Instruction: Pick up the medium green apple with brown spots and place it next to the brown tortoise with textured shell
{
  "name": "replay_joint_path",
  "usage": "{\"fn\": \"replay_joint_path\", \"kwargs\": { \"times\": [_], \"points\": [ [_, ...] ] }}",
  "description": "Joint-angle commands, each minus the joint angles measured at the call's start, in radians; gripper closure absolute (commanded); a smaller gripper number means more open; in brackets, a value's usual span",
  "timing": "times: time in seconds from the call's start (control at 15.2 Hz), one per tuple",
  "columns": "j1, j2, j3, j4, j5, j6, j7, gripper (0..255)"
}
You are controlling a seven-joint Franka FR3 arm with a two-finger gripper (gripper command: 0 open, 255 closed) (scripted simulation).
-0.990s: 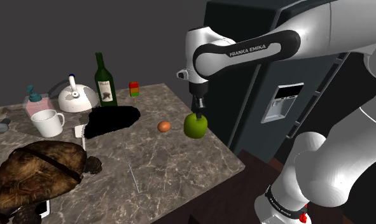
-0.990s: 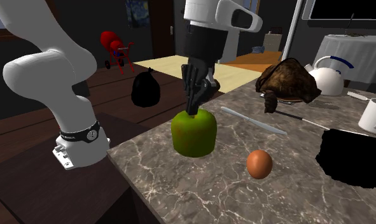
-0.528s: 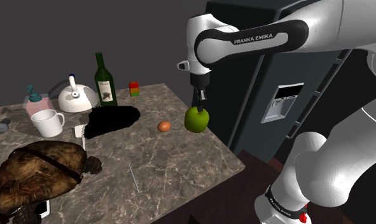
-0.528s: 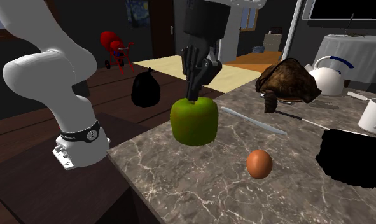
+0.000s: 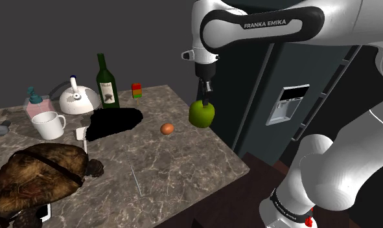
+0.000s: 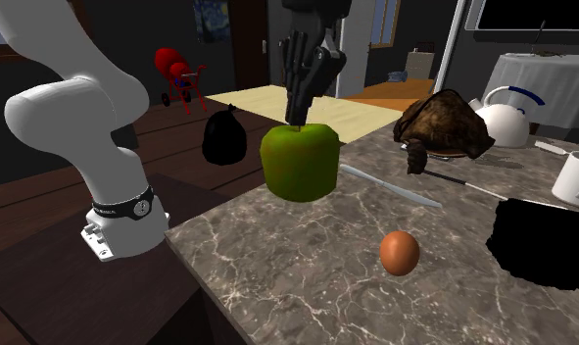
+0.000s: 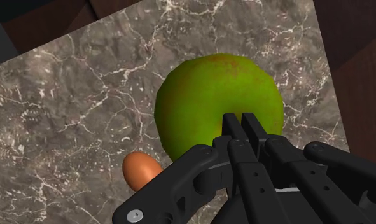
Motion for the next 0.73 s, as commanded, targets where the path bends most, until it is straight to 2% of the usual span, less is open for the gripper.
{"fn": "replay_joint_path", "kwargs": {
  "times": [0.0, 0.66],
  "points": [
    [0.0, -0.002, 0.001, 0.028, 0.0, -0.03, -0.002, 255],
    [0.002, 0.009, 0.004, 0.174, 0.003, -0.164, -0.011, 255]
  ]
}}
